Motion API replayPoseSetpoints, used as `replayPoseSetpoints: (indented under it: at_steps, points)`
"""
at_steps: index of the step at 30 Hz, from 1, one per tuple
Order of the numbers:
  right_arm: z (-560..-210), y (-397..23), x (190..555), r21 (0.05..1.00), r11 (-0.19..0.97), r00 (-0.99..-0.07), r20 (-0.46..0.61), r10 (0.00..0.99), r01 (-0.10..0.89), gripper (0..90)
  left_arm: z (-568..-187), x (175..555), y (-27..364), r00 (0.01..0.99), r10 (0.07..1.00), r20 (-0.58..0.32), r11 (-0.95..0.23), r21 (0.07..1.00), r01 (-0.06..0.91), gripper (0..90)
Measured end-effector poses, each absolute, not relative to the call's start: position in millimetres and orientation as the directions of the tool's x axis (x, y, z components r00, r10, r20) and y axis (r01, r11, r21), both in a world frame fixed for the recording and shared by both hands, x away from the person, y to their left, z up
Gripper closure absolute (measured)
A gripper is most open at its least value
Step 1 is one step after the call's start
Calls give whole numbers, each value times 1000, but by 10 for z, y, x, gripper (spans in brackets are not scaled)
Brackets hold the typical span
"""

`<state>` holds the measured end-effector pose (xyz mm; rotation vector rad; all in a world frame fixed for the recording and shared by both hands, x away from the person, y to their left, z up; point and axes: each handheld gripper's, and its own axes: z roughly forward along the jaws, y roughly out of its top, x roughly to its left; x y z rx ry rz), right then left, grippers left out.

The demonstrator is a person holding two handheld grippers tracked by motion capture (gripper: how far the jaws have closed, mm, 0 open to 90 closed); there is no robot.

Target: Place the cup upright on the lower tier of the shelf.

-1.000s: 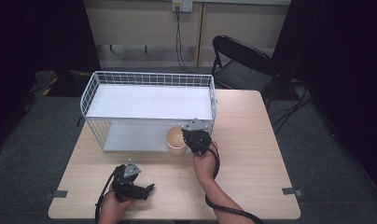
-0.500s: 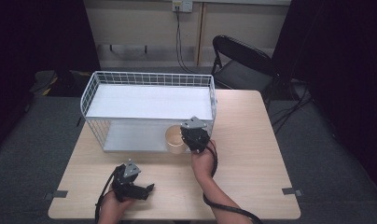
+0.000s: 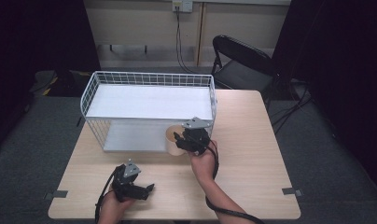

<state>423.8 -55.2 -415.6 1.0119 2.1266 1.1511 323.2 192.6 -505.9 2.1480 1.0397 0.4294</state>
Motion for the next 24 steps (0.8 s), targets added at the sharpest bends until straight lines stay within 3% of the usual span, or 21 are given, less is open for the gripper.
replayPoseSetpoints:
  at_steps: [2, 8, 14, 24]
  points:
    - [-4144, -556, 4224, 857, 349, -600, -59, 798, 380, 295, -5059, 3232, 1926, 622, 783, -7, -431, 715, 550, 0]
    - [-4132, -574, 4128, 858, 342, -635, -25, 772, 383, 231, -5059, 3231, 1926, 622, 783, -6, -431, 715, 550, 0]
    - [-4155, -607, 4055, 862, 328, -657, 8, 754, 387, 218, -5059, 3231, 1926, 622, 783, -6, -431, 715, 550, 0]
    - [-4259, -594, 4028, 843, 358, -639, -23, 769, 400, 192, -5059, 3231, 1925, 621, 784, -7, -430, 715, 551, 0]
